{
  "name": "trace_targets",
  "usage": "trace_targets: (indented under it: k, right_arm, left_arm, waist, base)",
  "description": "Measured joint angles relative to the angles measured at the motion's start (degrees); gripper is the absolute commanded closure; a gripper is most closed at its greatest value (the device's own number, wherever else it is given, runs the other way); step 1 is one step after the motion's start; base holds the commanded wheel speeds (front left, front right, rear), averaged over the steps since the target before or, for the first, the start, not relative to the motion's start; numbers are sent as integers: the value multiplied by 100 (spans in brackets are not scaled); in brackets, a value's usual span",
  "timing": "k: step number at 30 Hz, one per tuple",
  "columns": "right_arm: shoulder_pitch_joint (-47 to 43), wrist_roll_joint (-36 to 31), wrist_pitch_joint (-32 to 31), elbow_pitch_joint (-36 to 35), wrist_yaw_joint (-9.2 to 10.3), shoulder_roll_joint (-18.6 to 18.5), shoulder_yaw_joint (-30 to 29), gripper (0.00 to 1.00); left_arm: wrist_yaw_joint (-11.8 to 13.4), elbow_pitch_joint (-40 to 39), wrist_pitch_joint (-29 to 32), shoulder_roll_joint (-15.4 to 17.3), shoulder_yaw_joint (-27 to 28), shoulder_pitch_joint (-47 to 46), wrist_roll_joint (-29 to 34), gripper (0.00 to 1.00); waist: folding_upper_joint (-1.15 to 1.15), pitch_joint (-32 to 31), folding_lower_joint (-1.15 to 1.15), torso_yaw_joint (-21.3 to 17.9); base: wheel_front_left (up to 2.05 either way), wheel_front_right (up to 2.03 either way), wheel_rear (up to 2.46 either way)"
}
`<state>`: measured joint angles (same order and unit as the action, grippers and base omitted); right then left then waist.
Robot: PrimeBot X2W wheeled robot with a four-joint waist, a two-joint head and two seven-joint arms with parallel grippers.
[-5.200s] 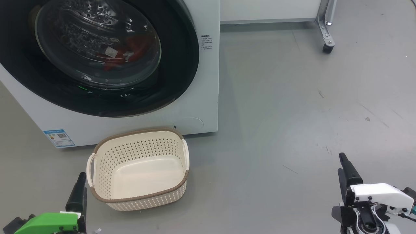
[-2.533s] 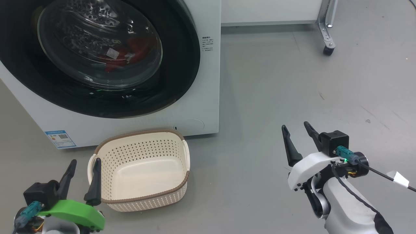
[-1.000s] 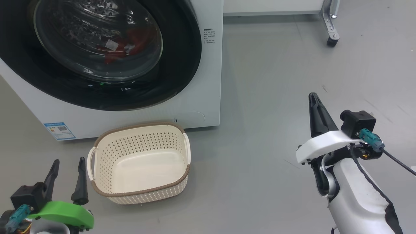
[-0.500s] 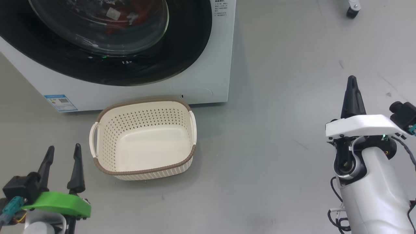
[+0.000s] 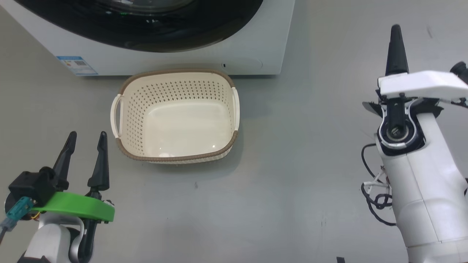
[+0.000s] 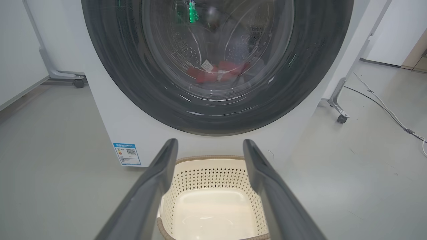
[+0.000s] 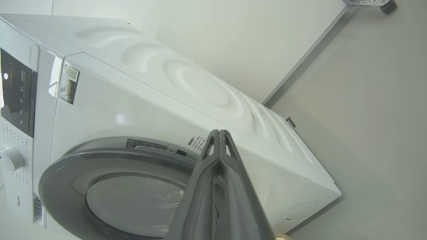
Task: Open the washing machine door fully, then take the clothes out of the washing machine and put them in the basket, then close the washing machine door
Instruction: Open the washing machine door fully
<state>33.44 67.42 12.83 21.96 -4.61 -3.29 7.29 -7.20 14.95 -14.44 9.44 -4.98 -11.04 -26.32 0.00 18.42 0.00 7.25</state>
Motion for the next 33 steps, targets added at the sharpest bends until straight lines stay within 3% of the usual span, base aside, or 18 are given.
trace_targets:
  k: [7,19,33]
  right_arm:
    - [906,690,-300,31,172,-30,134,100]
    - [2501,1056,-898,136,641,-86,381,100]
    - [3403,1071,-1312,560,734,-126,710,100]
  left_arm:
    - [0,-175,0,42,-238,-312,-274,0]
    - [-1,-401,-1,48,-595,-817,-711,0]
    - [-1,-421,-1,51,-789,-1051,-856,0]
  waist:
    - [0,528,0,255]
    - [0,1498,1,732]
    - [0,2116,0,1150]
  base:
    - [0,0,0]
    - [0,0,0]
    - [0,0,0]
